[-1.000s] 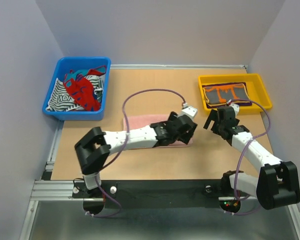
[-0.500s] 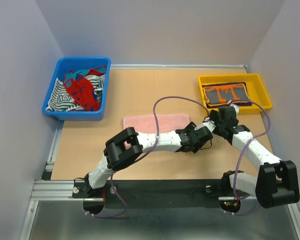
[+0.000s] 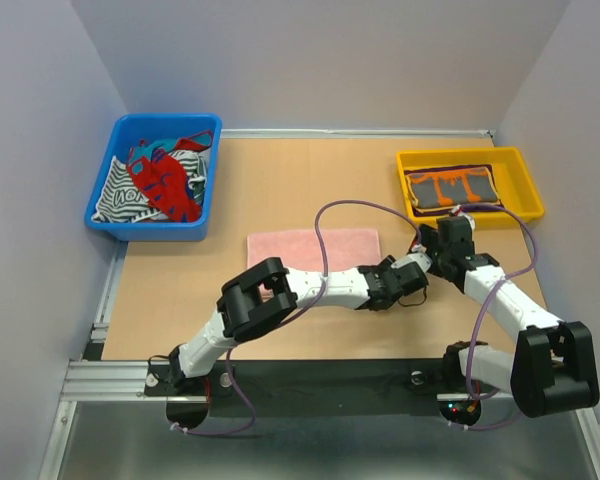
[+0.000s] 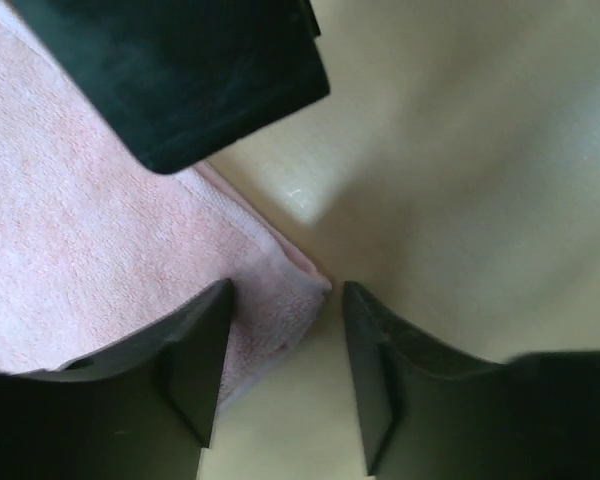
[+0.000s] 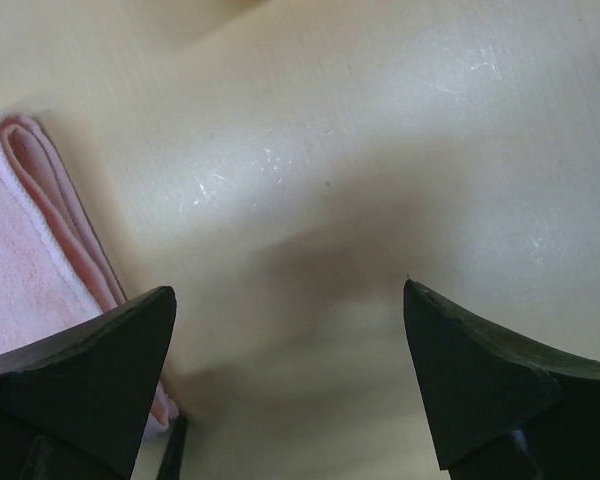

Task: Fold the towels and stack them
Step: Fold the towel

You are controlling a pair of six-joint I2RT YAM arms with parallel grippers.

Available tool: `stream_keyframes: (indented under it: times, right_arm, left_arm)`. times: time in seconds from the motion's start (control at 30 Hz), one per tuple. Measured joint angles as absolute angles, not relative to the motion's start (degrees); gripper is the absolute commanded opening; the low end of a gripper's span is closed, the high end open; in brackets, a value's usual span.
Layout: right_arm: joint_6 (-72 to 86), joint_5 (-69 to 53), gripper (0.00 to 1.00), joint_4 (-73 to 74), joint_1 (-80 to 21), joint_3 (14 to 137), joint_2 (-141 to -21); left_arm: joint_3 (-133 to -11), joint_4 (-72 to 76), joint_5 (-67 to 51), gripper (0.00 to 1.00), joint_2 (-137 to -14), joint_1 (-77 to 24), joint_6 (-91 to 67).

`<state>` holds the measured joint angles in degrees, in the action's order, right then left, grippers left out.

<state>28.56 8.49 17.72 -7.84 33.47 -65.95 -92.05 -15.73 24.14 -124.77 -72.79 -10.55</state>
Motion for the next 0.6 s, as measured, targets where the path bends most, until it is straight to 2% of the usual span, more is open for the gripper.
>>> stream_keyframes:
  times: [0.1, 0.13, 0.17, 0.4, 0.6]
  right_arm:
    - [28.56, 6.85, 1.0, 17.5, -7.84, 32.97, -65.84]
    - [28.56, 6.0, 1.0, 17.52, -7.84, 32.84, -65.8]
    - [28.69, 5.52, 1.0, 17.5, -7.84, 32.82, -65.76]
    - [30.96, -3.05, 1.0, 15.73, -7.57, 32.82, -65.65]
    - [38.15, -16.1, 1.0, 7.86, -7.57, 29.98, -67.29]
  left_arm:
    - [-92.05, -15.59, 24.56, 0.18, -125.08, -72.79, -10.9]
    - [-91.94, -15.46, 24.93, 0.04, -125.1, -72.77, -11.03]
    - [-91.83, -15.35, 25.21, 0.0, -125.1, -72.73, -11.38]
    - [-86.54, -11.18, 23.9, 0.0, -121.27, -72.1, -12.95]
    - [-82.87, -10.41, 21.37, 0.0, -113.82, -70.08, -14.66]
